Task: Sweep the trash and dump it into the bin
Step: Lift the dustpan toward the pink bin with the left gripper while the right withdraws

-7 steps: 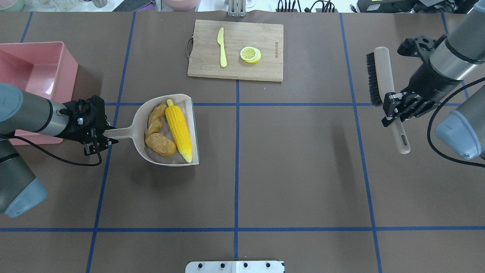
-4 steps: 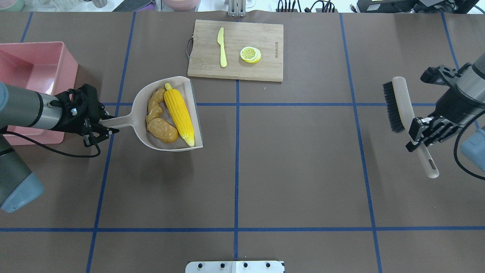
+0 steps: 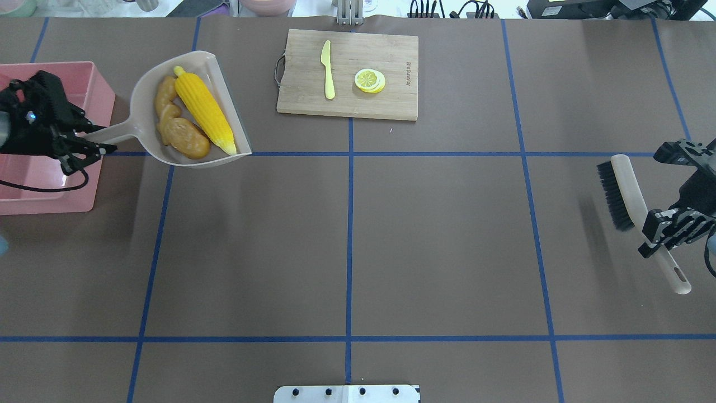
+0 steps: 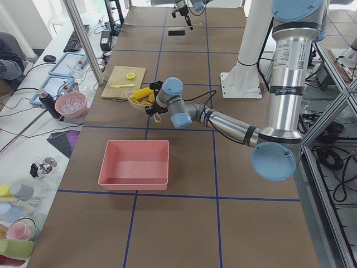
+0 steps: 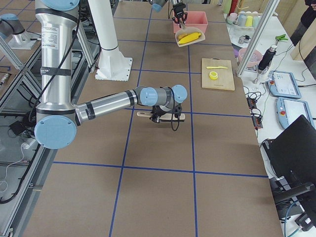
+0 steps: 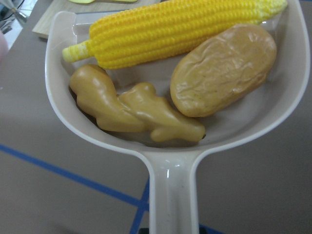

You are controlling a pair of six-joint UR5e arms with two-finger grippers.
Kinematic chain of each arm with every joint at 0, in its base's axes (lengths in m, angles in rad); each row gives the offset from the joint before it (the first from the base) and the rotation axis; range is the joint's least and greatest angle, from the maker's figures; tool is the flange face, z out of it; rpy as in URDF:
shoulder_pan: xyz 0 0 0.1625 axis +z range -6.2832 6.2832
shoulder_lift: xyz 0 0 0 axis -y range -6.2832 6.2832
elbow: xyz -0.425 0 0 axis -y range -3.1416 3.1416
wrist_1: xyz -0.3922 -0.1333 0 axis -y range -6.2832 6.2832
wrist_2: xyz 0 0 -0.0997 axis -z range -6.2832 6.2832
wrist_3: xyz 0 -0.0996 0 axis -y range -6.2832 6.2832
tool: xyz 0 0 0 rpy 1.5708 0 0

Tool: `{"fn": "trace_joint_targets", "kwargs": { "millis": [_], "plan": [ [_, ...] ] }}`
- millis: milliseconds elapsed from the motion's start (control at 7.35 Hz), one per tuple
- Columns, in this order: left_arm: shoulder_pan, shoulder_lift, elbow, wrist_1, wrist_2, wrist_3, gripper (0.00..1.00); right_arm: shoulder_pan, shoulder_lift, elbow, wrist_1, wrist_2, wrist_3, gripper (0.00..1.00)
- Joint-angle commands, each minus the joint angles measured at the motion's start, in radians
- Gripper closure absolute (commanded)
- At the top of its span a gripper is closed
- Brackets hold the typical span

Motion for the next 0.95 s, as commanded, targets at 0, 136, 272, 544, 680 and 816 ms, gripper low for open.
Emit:
{"fn": "trace_joint_targets", "kwargs": {
  "millis": [0, 136, 272, 544, 680, 816],
  "plan": [
    [-0.112, 0.111, -0.058, 0.009, -0.077, 0.001, 0.92, -0.013, 0.082, -0.083, 0.000, -0.006, 0.010, 1.00],
    [-0.129, 0.165, -0.090, 0.009, -0.106, 0.005, 0.92, -0.025, 0.113, -0.125, 0.002, -0.003, 0.013, 1.00],
    [-0.152, 0.199, -0.109, 0.006, -0.120, 0.007, 0.92, -0.039, 0.129, -0.142, 0.000, -0.003, 0.013, 1.00],
    [-0.177, 0.237, -0.106, 0.013, -0.142, 0.010, 0.92, -0.055, 0.130, -0.153, 0.002, -0.003, 0.013, 1.00],
    [-0.201, 0.248, -0.100, 0.059, -0.156, 0.006, 0.92, -0.068, 0.135, -0.166, 0.002, -0.001, 0.015, 1.00],
    [-0.254, 0.282, -0.082, 0.107, -0.192, 0.005, 0.92, -0.071, 0.146, -0.181, 0.002, -0.001, 0.015, 1.00]
  ]
}}
